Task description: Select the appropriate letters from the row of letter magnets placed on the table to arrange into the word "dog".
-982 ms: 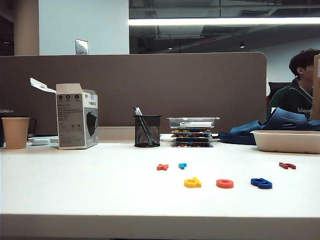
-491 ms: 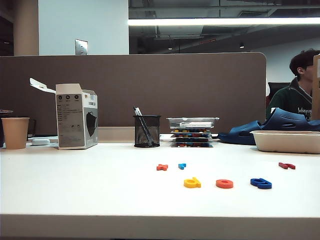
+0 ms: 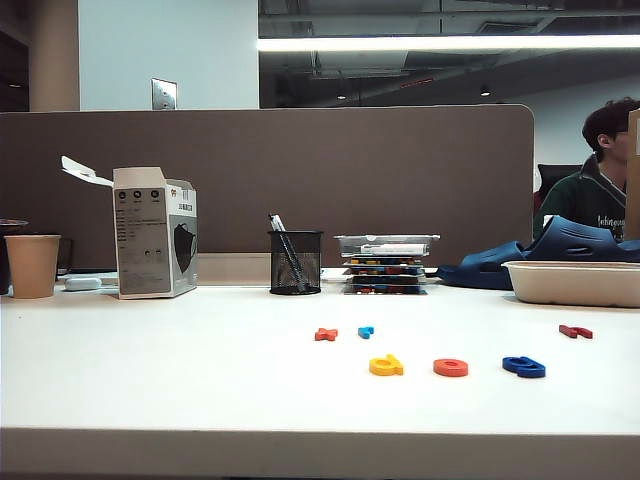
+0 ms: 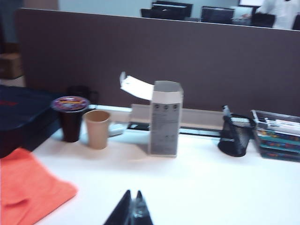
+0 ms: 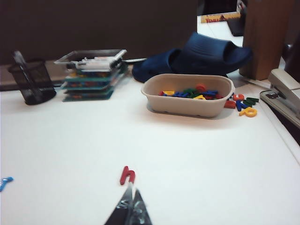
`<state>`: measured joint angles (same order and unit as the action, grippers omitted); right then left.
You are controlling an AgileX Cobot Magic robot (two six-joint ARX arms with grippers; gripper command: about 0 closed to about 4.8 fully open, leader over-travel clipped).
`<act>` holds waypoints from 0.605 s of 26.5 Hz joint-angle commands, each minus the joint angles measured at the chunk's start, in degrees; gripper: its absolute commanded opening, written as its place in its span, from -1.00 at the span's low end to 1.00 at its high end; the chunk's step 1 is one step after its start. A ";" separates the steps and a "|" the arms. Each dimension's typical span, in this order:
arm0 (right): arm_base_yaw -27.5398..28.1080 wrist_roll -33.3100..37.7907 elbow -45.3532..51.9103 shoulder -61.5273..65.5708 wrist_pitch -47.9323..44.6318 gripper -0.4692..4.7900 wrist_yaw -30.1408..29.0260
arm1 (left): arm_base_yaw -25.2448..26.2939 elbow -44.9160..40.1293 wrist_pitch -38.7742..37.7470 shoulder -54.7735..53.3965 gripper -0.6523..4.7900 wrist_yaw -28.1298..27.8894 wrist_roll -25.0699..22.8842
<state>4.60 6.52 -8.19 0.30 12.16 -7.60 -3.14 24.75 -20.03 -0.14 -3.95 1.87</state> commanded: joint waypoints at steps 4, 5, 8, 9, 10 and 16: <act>0.00 -2.71 4.63 -0.42 -6.32 -0.86 -0.02 | -0.11 -10.78 15.54 0.00 -0.78 1.79 0.11; 0.00 -2.78 5.35 -0.42 -7.04 -0.86 -0.04 | -0.11 -12.55 17.20 0.00 -0.78 1.81 0.11; 0.00 -3.65 7.39 -0.42 -8.72 -0.86 -0.02 | -0.11 -16.61 20.79 0.02 -0.78 1.95 0.09; 0.00 -3.65 8.04 -0.42 -9.33 -0.86 -0.02 | -0.11 -17.66 21.66 0.02 -0.78 2.51 0.09; 0.00 -3.82 8.22 -0.42 -8.98 -0.86 0.13 | -0.11 -19.89 23.82 0.02 -0.78 3.34 0.09; 0.02 -5.44 8.22 -0.42 -6.80 -0.81 -0.02 | -0.17 -24.35 27.12 0.02 -0.78 3.32 0.31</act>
<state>4.62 1.37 -0.30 0.27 4.95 -7.60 -3.22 0.21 6.20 -0.12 -0.99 2.00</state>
